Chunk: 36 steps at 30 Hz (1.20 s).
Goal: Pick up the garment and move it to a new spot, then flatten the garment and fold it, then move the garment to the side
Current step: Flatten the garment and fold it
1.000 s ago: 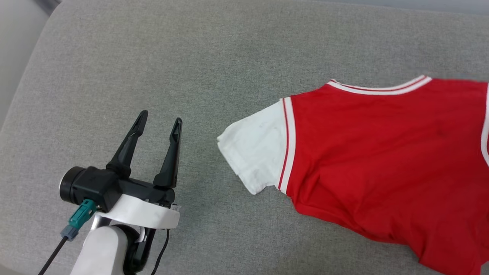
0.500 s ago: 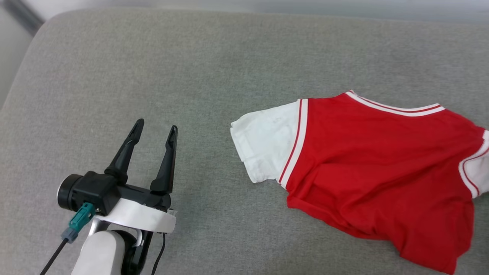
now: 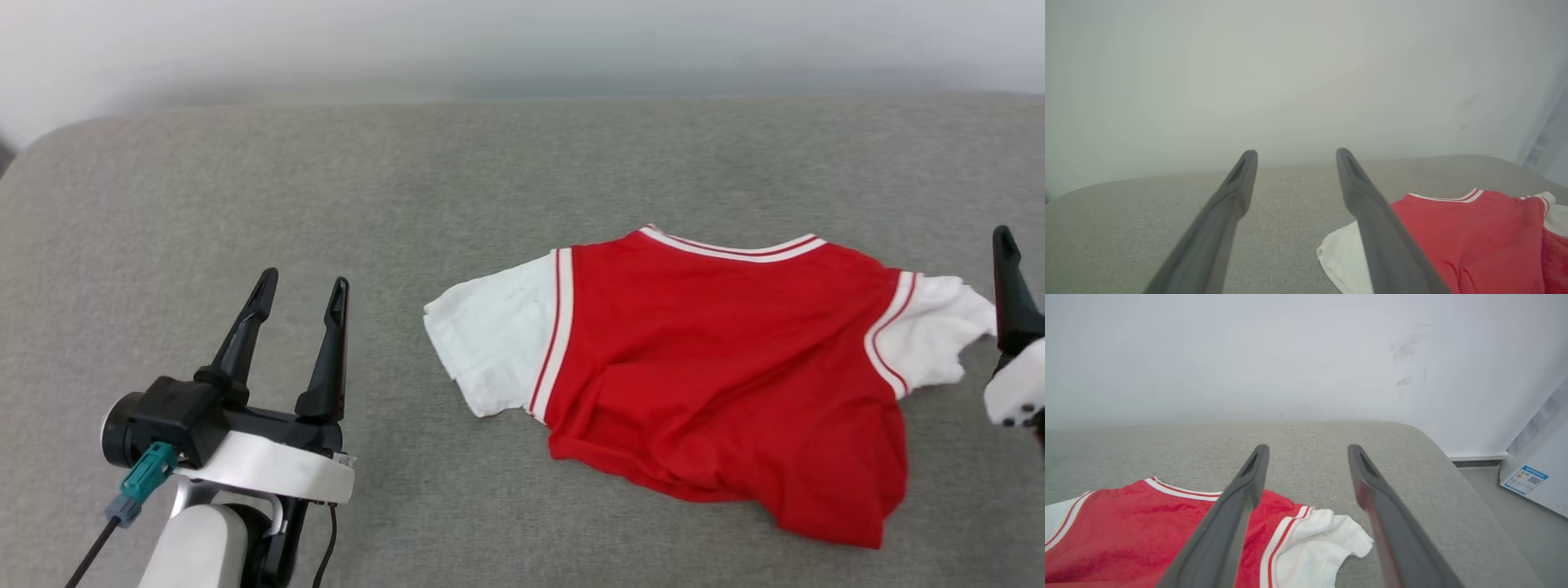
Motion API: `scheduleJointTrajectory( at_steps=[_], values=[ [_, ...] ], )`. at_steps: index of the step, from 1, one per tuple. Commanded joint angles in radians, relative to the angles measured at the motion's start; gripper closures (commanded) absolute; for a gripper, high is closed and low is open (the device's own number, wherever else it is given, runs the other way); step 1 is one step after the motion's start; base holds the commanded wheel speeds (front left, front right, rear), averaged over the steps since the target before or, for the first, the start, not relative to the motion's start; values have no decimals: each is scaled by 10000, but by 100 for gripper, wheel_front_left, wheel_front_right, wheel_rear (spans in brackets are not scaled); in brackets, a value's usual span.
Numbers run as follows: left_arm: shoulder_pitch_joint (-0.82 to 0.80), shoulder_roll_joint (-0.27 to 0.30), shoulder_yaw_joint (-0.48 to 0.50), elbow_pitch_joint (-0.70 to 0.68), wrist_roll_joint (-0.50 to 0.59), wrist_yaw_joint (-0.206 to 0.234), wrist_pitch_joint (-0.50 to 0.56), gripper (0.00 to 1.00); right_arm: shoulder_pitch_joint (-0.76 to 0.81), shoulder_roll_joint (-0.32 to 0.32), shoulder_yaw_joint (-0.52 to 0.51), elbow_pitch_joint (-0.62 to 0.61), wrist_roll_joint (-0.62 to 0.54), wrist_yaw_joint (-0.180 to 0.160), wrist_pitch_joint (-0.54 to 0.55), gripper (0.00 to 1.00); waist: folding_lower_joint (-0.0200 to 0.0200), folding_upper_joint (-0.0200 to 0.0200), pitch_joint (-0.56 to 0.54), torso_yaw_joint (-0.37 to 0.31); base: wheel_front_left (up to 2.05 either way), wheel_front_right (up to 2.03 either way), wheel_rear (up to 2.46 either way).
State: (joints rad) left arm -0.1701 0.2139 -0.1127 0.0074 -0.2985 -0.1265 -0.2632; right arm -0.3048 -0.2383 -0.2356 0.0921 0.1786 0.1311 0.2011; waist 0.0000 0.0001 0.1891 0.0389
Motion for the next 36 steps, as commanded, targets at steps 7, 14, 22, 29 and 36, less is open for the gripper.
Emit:
scheduleJointTrajectory(
  at_steps=[7,14,22,29,36],
  values=[
    [-207,436,-309,218,-423,-24,391,0,1569,1111,62,-1819,218,-7,-1630,0,0,-1,-166,-763,0,0,0],
    [-1613,2043,-1427,213,-1621,-32,3055,0,2085,1604,259,-2703,114,-7,-2393,0,0,-1,274,-1376,0,0,0],
    [-3629,3718,-2482,649,-3450,-30,8184,0,1875,1754,142,-2720,-220,-7,-2657,0,0,-1,794,-1900,0,0,0],
    [-4777,4330,-3774,1255,-4162,-29,11039,0,1769,1840,256,-2616,-280,-7,-2844,0,0,-1,1273,-2148,0,0,0],
    [-5231,4539,-4335,2127,-3902,-30,11478,0,1579,1879,470,-2452,-356,-7,-3029,0,0,-1,1682,-2353,0,0,0]
  ],
)
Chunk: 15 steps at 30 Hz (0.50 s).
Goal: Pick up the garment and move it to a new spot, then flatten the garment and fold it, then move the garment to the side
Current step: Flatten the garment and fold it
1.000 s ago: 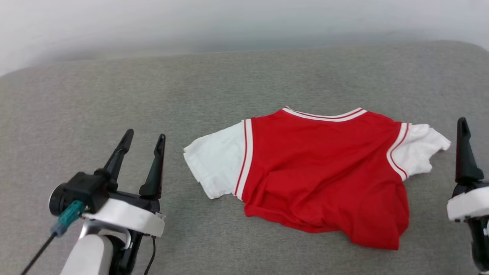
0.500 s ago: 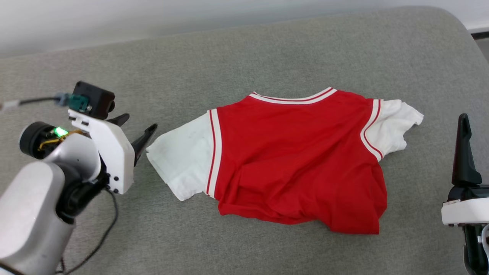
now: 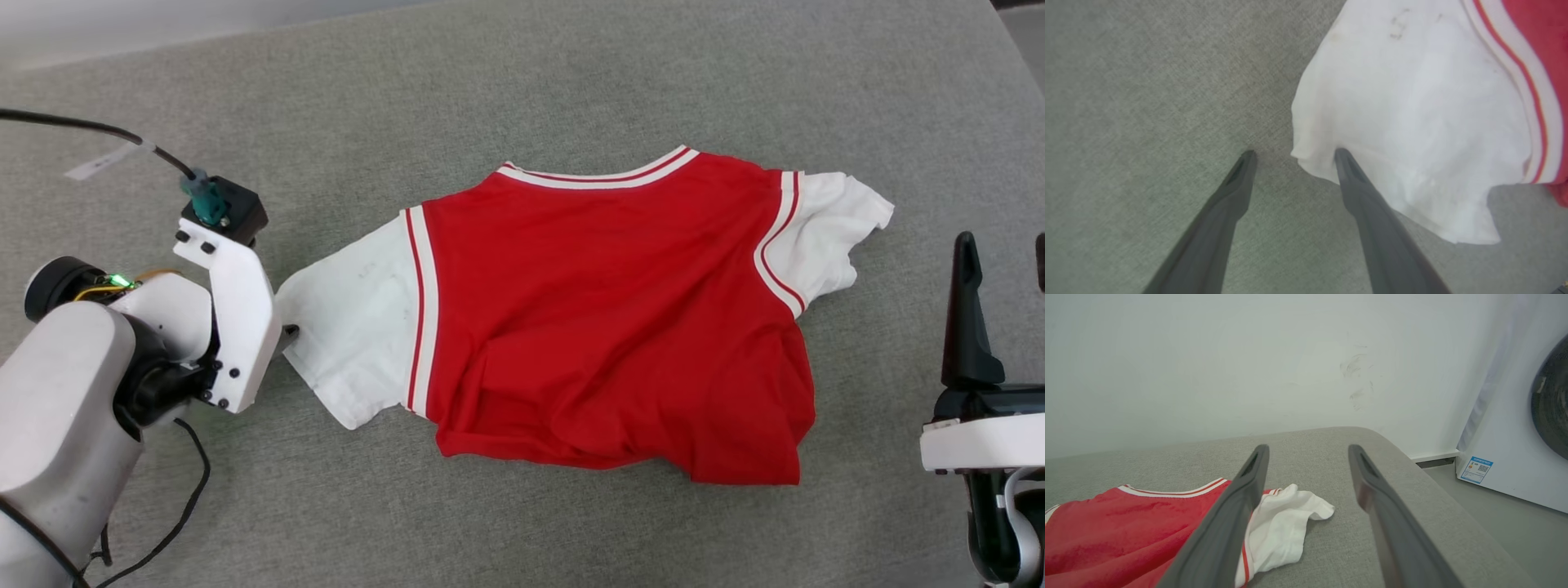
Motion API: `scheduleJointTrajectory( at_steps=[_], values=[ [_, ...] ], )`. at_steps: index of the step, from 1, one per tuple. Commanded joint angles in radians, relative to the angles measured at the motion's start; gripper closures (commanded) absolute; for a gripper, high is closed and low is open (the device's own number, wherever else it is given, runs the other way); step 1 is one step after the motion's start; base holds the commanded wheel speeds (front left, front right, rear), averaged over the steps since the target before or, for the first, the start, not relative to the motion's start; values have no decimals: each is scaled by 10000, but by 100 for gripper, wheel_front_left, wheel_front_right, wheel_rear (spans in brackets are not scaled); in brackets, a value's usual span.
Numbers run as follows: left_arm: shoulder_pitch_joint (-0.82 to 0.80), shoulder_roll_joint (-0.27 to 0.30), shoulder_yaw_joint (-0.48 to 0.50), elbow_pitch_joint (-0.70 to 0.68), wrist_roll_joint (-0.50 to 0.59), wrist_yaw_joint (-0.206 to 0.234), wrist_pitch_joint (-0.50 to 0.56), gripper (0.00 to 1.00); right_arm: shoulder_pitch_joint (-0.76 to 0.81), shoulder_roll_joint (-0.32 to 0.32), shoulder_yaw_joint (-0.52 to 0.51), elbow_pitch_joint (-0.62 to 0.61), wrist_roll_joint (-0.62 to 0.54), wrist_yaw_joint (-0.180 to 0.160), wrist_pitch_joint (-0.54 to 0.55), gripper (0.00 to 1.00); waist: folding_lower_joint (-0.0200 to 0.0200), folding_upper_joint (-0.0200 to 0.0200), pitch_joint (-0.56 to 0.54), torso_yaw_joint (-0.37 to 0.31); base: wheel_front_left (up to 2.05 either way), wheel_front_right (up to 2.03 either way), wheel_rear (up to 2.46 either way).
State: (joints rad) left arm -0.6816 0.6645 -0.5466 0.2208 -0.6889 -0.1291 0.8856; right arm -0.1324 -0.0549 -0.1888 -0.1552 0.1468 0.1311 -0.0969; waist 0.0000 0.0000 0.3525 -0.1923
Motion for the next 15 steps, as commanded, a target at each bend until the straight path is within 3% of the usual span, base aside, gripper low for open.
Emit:
scheduleJointTrajectory(
  at_steps=[1,8,9,10,11,15],
  values=[
    [-121,-20,0,106,-33,-3,-63,0,-134,49,18,56,-49,-7,-65,0,0,0,89,-62,0,0,0],
    [90,-101,-577,671,-151,-3,112,0,-183,56,29,175,-91,-7,-171,0,0,0,268,-104,0,0,0],
    [159,-141,-710,696,-287,-5,184,52,-187,58,27,194,-109,-7,-173,0,0,0,276,-104,0,0,0],
    [189,-160,-770,739,-367,-8,204,89,-204,60,29,208,-146,-7,-167,0,0,0,280,-101,0,0,0],
    [175,-98,-857,768,-289,-11,158,100,-221,61,42,232,-175,-7,-136,0,0,0,277,-97,0,0,0],
    [141,-125,-569,923,-356,25,-592,100,-225,60,72,321,-331,-7,111,0,0,0,142,1,0,0,0]
  ],
)
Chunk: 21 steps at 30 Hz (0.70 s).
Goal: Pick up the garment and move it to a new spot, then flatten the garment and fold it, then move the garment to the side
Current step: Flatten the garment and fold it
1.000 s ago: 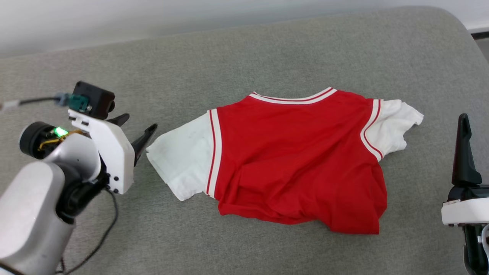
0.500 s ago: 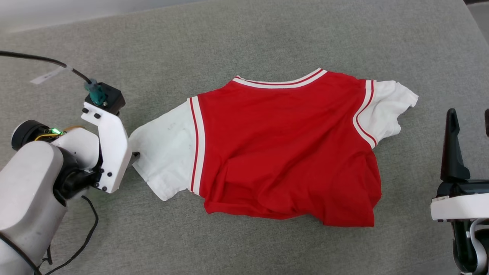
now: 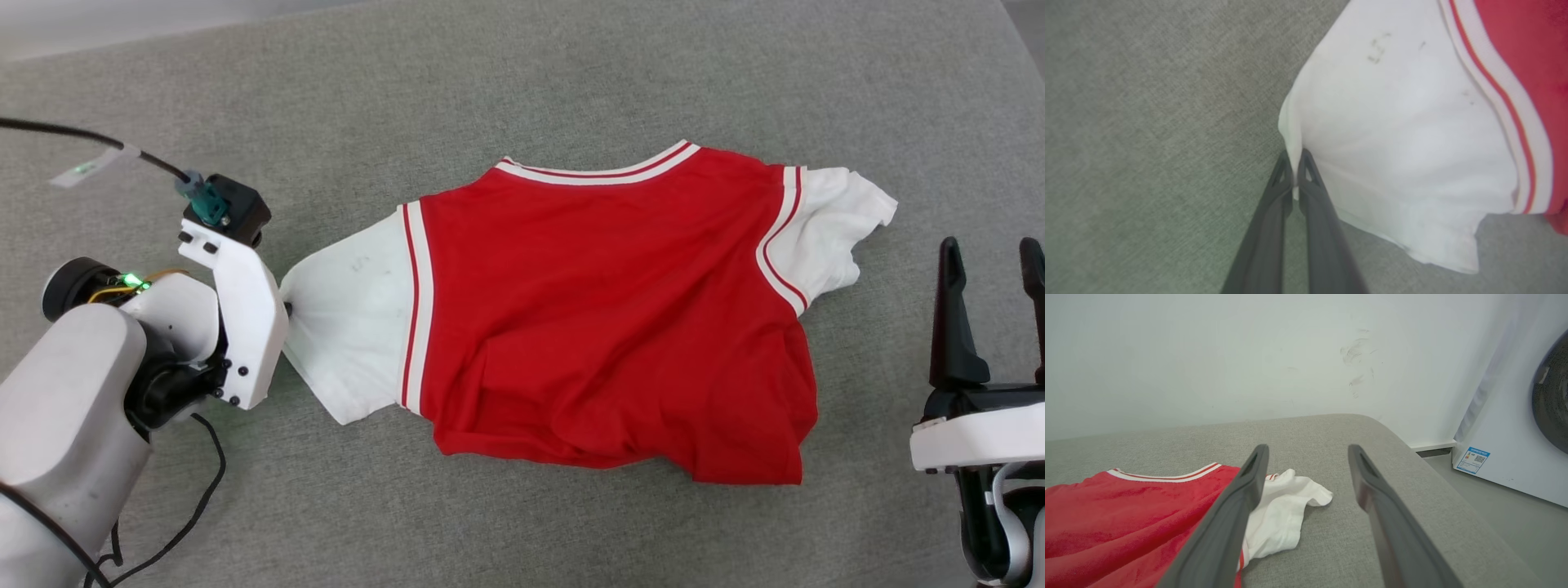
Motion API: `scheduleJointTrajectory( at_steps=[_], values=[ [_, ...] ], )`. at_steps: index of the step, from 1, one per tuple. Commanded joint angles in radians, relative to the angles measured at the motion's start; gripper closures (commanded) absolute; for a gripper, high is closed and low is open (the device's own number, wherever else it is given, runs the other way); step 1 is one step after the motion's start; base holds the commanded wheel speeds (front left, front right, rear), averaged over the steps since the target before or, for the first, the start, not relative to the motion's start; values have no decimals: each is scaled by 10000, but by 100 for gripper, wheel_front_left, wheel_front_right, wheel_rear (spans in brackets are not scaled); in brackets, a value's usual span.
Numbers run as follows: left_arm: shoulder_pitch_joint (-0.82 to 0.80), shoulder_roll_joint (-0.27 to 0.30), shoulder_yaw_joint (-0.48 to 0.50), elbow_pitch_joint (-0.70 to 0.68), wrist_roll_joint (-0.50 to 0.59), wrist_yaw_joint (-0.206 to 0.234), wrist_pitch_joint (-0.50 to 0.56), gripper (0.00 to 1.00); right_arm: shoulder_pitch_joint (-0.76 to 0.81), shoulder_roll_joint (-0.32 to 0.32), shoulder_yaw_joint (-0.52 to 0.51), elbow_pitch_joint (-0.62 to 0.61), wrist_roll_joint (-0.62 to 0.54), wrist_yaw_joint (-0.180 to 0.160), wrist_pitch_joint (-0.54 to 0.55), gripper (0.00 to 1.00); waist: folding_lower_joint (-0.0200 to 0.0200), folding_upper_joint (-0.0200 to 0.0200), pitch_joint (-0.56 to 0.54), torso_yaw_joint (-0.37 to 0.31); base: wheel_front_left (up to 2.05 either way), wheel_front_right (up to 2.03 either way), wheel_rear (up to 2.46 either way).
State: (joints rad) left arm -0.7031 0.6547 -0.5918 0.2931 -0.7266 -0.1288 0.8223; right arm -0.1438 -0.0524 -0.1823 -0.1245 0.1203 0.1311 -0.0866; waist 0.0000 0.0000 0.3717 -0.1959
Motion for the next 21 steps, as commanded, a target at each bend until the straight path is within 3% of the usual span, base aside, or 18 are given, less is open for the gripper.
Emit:
scheduleJointTrajectory(
  at_steps=[1,4,8,17,21],
  values=[
    [327,-4,-41,190,48,31,-175,100,-110,36,7,32,-115,-7,129,0,0,0,-107,71,0,0,0],
    [292,145,239,4,192,82,-920,100,-126,-156,-35,102,-179,-7,767,0,0,0,-281,210,0,0,0],
    [311,244,515,-682,295,145,-1755,100,-297,-869,149,224,-133,-7,2370,0,0,0,-418,486,0,0,0],
    [779,758,833,-3791,449,539,-2154,100,-2116,-3042,452,1024,1104,-7,7892,0,0,0,-80,1215,0,0,0],
    [911,861,883,-5236,546,839,-2046,100,-3186,-3695,442,1762,1472,-7,9569,0,0,0,247,1626,0,0,0]
  ],
)
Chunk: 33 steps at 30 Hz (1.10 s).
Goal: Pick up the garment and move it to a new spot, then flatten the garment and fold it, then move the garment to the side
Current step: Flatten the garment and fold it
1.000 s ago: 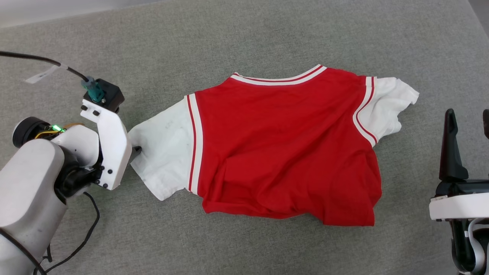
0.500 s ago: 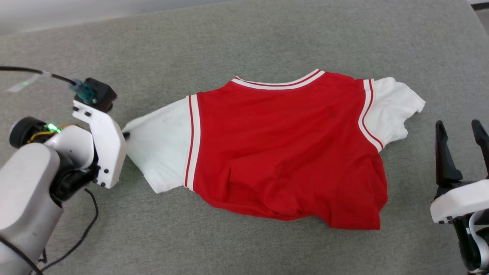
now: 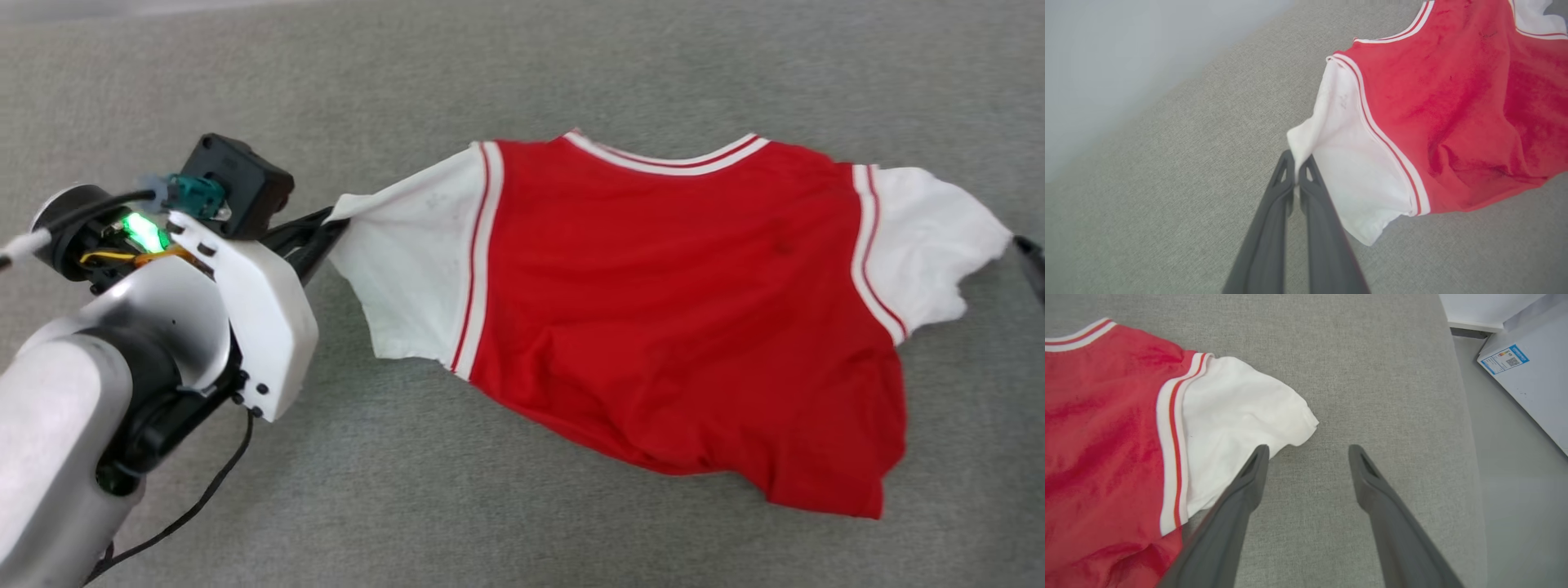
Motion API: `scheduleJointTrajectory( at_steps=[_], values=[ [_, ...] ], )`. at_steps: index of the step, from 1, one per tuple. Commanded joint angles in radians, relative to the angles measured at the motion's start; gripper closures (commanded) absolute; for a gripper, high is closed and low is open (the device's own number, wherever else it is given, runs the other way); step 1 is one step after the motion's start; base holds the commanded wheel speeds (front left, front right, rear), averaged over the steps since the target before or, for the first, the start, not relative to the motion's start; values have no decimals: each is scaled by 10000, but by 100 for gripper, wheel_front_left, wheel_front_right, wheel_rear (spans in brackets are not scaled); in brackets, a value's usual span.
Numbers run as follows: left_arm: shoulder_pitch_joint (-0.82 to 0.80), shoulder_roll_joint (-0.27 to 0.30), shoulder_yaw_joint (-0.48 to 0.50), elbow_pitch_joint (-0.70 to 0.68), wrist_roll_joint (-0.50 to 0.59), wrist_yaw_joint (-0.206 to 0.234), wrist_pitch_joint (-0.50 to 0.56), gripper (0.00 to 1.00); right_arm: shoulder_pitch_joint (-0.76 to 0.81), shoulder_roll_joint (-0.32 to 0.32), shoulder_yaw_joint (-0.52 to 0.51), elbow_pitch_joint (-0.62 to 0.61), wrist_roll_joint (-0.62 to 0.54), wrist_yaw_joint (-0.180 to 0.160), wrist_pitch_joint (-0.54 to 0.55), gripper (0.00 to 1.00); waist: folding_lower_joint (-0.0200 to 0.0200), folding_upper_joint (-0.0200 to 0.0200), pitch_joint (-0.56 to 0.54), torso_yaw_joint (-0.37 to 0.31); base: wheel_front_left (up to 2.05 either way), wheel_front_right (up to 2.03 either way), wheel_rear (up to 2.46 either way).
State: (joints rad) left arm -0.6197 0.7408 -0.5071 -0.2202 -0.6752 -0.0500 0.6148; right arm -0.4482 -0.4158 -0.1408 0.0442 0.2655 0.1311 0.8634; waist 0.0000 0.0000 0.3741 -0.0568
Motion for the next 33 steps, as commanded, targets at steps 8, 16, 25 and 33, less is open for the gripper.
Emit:
scheduleJointTrajectory(
  at_steps=[8,16,25,33],
  values=[
    [152,-64,-94,-2052,216,352,167,100,-1475,-586,-192,2064,-265,-7,845,0,0,0,853,943,0,0,0],
    [211,-336,-216,-2573,31,417,77,100,-1472,-243,-31,3760,-250,-4,423,0,0,0,1204,1312,0,0,0],
    [322,-323,-149,-2305,-48,456,-126,100,-1300,-100,1170,4421,604,58,-382,100,0,0,1204,1347,0,0,0],
    [487,-278,28,-1747,-17,533,-507,100,-1638,-942,1172,4182,722,9,-1625,100,0,0,453,1176,0,0,0]
  ],
)
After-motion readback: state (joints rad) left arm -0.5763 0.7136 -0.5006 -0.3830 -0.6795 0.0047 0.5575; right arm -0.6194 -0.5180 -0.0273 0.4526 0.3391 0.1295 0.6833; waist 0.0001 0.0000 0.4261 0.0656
